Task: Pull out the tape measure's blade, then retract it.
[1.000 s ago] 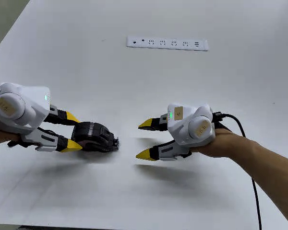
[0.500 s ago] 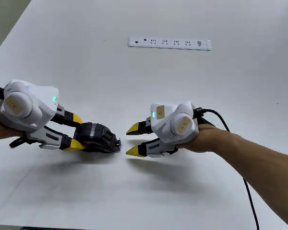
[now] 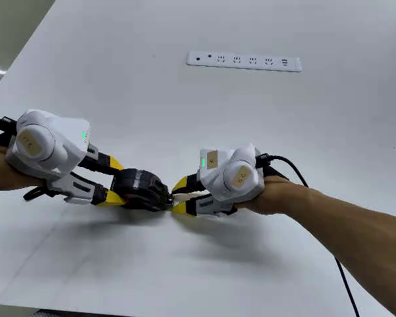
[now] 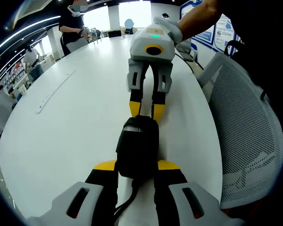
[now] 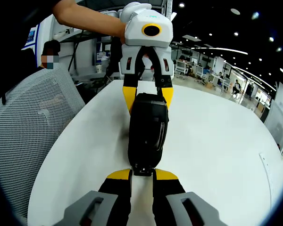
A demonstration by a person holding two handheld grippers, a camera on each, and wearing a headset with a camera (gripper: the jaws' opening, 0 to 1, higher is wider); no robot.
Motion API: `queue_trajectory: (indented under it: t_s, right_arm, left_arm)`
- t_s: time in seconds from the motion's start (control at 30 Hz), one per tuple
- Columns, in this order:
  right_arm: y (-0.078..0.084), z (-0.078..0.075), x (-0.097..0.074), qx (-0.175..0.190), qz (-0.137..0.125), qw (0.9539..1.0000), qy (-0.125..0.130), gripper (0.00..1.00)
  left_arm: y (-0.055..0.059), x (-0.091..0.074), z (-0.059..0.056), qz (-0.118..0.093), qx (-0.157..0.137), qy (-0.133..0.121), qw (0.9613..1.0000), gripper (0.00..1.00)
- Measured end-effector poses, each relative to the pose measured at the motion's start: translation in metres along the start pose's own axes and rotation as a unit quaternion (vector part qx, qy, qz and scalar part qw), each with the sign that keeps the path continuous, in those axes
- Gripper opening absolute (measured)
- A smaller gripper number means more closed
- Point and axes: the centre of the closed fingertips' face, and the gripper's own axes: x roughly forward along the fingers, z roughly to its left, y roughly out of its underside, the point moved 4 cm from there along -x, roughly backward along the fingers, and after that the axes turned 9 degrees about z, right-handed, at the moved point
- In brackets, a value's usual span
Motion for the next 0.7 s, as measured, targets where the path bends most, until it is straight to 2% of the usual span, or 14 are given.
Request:
queue_trajectory:
  t_s: [0.23,0.5,0.7]
  right_arm:
    - [-0.0006,-0.0004,0.0034,0.010,0.000,0.9999,0.006,0.12]
    - [0.0004,-0.0005,0.0041,0.045,-0.009,0.9989,0.012,0.11]
    - [0.0008,-0.0003,0.0036,0.050,-0.012,0.9986,0.014,0.09]
  left_arm:
    - [0.0005,0.0006,-0.0001,-0.004,-0.006,-0.002,1.0000,0.23]
    - [0.0002,0.0016,-0.0005,-0.011,-0.015,-0.001,0.9998,0.23]
    - [0.0001,0.0015,-0.0002,-0.011,-0.017,0.001,0.9998,0.23]
